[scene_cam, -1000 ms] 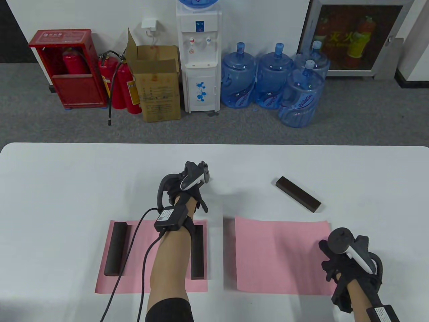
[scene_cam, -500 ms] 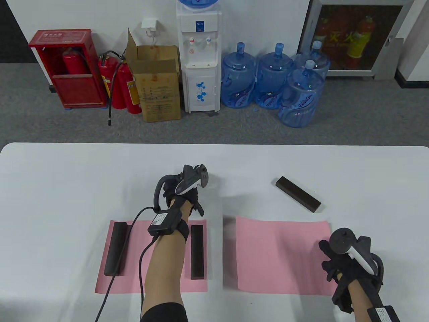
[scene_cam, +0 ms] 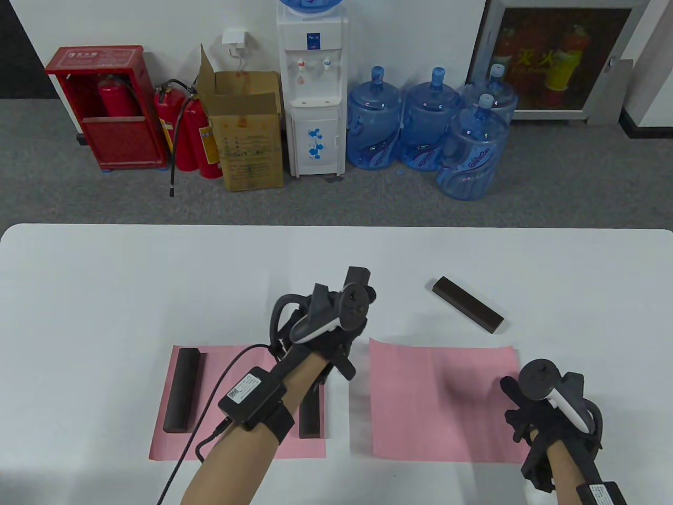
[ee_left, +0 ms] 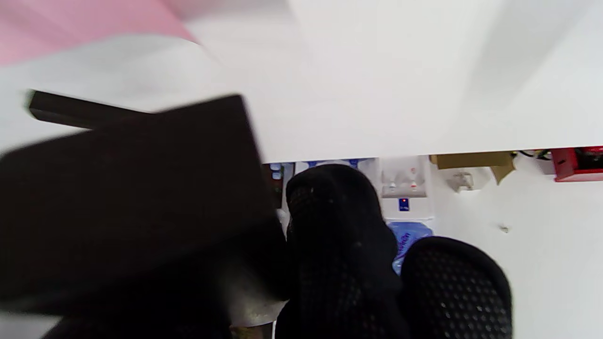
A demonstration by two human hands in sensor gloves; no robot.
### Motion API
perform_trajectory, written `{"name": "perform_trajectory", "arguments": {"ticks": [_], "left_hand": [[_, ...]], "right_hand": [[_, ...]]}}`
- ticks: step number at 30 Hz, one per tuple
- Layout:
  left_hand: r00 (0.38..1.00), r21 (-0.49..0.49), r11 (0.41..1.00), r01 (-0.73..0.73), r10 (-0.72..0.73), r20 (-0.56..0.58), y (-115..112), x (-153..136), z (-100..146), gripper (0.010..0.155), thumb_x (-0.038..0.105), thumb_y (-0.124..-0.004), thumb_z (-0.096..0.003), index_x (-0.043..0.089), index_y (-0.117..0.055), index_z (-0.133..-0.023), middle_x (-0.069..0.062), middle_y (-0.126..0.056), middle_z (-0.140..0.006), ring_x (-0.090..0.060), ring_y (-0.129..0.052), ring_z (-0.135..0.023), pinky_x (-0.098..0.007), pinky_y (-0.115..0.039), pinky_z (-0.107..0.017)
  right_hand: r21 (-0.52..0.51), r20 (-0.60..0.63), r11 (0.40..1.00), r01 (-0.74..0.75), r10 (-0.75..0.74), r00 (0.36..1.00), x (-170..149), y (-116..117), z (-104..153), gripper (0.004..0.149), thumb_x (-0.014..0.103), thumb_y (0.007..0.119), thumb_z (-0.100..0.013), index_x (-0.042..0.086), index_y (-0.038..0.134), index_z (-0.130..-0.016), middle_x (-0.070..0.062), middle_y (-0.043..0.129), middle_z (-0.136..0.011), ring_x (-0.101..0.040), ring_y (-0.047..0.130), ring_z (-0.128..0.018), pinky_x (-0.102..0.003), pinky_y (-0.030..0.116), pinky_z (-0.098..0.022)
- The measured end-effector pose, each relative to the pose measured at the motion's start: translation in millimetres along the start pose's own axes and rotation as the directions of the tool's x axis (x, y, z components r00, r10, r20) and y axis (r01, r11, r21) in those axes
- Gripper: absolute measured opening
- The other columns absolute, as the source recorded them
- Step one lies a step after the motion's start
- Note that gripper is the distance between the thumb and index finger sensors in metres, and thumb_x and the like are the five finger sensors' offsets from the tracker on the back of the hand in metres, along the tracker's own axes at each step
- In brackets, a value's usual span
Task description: Unroll papers and secure with paperweights
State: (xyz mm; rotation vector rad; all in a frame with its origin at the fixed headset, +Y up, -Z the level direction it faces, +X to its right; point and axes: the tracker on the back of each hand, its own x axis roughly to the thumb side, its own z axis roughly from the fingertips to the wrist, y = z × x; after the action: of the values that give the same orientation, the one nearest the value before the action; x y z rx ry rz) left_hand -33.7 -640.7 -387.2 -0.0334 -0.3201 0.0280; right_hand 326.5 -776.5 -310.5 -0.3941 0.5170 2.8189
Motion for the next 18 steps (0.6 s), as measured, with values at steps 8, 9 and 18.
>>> {"name": "perform_trajectory", "arguments": {"ticks": [8,9,18], "left_hand": [[0.999,-0.142,0.99,0.024,-0.027,-0.021,-42,71,16,0.06,0.06,-0.071,-0.0455,0.05,-0.063,-0.104,-0.017,-0.1,-0.073,-0.015,-0.106,-0.032,-0.05,-0.085,-0.047],[0.998,-0.146,0.988,0.056,-0.06,-0.021,-47,76,17,0.06,0.061,-0.071,-0.0454,0.049,-0.063,-0.104,-0.017,-0.1,-0.072,-0.015,-0.106,-0.031,-0.05,-0.085,-0.046],[0.953,-0.291,0.915,0.281,-0.301,-0.026,-94,95,18,0.06,0.063,-0.068,-0.0457,0.049,-0.063,-0.104,-0.015,-0.101,-0.07,-0.013,-0.104,-0.028,-0.049,-0.085,-0.046]], "right_hand": [[0.0,0.009,1.0,0.022,-0.022,1.0,-2,1,0,0.063,0.034,0.084,-0.042,0.036,0.062,-0.101,-0.005,0.032,-0.113,-0.04,0.033,-0.107,-0.062,0.039,-0.076],[0.0,0.009,1.0,0.022,-0.022,1.0,-2,1,0,0.063,0.034,0.085,-0.042,0.036,0.062,-0.101,-0.005,0.032,-0.113,-0.04,0.033,-0.107,-0.062,0.039,-0.076],[0.004,0.011,1.0,0.027,-0.027,1.0,-3,1,0,0.063,0.034,0.084,-0.042,0.035,0.061,-0.101,-0.005,0.031,-0.113,-0.04,0.032,-0.107,-0.062,0.038,-0.076]]}}
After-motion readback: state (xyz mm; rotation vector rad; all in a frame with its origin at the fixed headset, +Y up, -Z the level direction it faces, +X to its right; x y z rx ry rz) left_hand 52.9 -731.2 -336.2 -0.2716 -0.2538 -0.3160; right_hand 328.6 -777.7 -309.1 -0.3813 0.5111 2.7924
